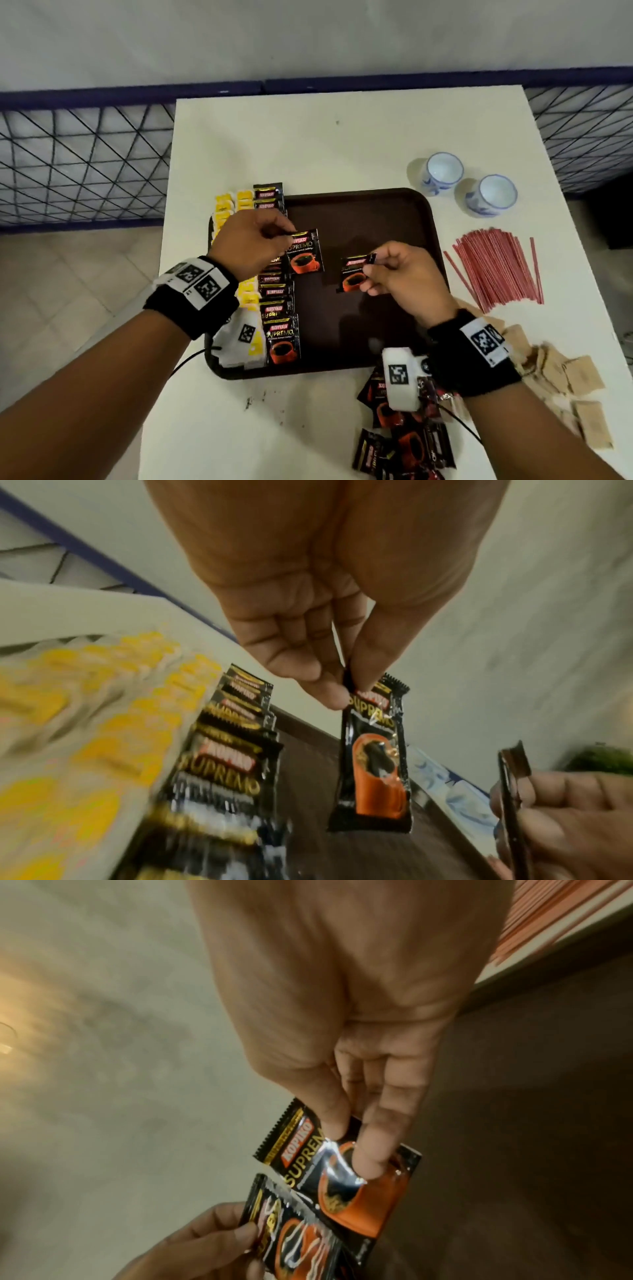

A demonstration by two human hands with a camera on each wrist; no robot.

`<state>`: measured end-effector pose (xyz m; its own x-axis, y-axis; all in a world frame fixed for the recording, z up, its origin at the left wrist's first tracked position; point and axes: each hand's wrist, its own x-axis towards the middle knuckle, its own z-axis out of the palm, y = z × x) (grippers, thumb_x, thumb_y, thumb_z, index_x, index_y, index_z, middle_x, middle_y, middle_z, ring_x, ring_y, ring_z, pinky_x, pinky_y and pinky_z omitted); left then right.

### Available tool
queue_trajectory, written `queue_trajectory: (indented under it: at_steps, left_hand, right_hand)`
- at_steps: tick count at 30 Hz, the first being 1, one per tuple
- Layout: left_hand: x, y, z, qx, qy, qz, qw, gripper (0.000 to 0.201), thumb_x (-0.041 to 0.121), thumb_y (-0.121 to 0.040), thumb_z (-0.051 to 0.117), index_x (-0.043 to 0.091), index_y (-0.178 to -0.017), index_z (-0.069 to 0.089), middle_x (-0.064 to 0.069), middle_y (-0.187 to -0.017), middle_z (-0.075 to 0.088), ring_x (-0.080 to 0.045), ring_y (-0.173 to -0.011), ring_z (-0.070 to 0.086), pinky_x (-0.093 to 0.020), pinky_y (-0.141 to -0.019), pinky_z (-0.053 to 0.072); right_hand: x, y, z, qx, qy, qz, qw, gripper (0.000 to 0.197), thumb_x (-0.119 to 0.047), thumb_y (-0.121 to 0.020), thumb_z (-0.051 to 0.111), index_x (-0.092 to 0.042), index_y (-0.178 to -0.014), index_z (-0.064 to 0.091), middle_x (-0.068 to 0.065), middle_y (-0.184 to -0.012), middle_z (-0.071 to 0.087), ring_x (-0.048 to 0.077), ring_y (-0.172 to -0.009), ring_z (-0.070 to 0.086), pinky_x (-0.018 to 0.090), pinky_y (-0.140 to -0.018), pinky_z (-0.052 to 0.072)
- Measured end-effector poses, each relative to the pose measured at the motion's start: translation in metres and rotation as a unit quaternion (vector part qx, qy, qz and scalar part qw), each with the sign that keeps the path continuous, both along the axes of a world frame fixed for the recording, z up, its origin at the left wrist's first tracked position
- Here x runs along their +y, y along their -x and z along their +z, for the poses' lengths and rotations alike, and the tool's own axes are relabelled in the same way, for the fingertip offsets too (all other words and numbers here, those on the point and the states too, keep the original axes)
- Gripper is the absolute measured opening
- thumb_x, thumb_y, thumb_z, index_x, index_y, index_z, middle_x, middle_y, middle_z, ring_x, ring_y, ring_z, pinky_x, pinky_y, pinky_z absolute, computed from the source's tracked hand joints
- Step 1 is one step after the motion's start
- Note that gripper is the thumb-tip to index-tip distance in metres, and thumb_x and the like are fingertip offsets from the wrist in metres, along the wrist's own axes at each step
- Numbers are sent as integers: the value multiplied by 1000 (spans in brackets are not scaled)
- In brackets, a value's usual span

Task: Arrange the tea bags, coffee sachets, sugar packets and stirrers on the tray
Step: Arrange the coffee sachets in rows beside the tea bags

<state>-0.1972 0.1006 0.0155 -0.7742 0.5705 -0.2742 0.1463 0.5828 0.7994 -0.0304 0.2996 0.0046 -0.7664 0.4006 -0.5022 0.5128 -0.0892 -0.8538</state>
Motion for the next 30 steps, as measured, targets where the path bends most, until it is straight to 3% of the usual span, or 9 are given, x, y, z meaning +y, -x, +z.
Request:
queue_trajectory:
  at_steps: [6, 10, 13, 16, 19, 23, 30]
  left_hand:
    - [24, 53, -6, 28, 35, 27, 999, 14, 15, -79, 69, 28, -79, 74, 5, -65, 72, -4, -67, 69, -22, -73, 52]
    - [37, 77, -4, 48, 55, 14, 997, 12, 18, -80, 67, 26, -79, 75, 7, -65, 71, 1, -67, 66, -4, -65, 45]
    - [47, 92, -5, 76, 71, -19, 994, 11, 20, -82, 67, 25, -85, 77, 15, -70, 68, 1, -70, 62, -6, -67, 42]
    - [54, 104, -12, 100, 103, -54, 988, 15, 21, -87, 65, 25, -94, 77, 13, -79, 64, 2, -71, 54, 0, -61, 29]
    - [60, 109, -18, 106, 122, -79, 984, 20, 19, -89, 61, 26, -100, 76, 11, -82, 66, 0, -77, 52, -4, -62, 29]
    - [66, 112, -23, 102, 134, -84, 982, 23, 15, -92, 58, 26, -101, 76, 6, -99, 71, -4, -85, 53, -18, -76, 35]
    - [64, 114, -33, 125, 150, -71, 978, 28, 13, -94, 53, 26, -108, 73, 3, -112, 69, -15, -107, 59, -20, -80, 35]
  right_hand:
    - [-5, 57, -12, 13, -33, 3, 999, 22, 4, -89, 69, -11, -76, 61, 7, -63, 64, 12, -48, 62, 21, -43, 47]
    - [-3, 83, -18, 11, -56, 5, 998, 17, -4, -86, 75, -13, -75, 66, 7, -61, 64, 11, -47, 59, 20, -41, 41]
    - [-1, 99, -24, 5, -44, 2, 999, 16, -3, -88, 73, -11, -75, 67, 1, -56, 64, 14, -49, 60, 21, -43, 44]
    - [0, 114, -32, -3, -33, -5, 999, 21, 4, -91, 66, -11, -76, 65, 2, -58, 64, 13, -49, 62, 20, -43, 46]
    - [0, 125, -38, -10, -25, -10, 1000, 20, 7, -92, 62, -9, -81, 62, 7, -65, 63, 11, -47, 62, 20, -45, 49]
    - [-1, 136, -47, -19, -49, -9, 999, 19, 4, -92, 64, -11, -81, 62, 7, -69, 65, 13, -49, 64, 22, -45, 50]
    - [-9, 148, -58, -36, -125, -8, 991, 22, -10, -91, 68, -24, -74, 63, 4, -71, 70, 16, -55, 69, 27, -48, 52]
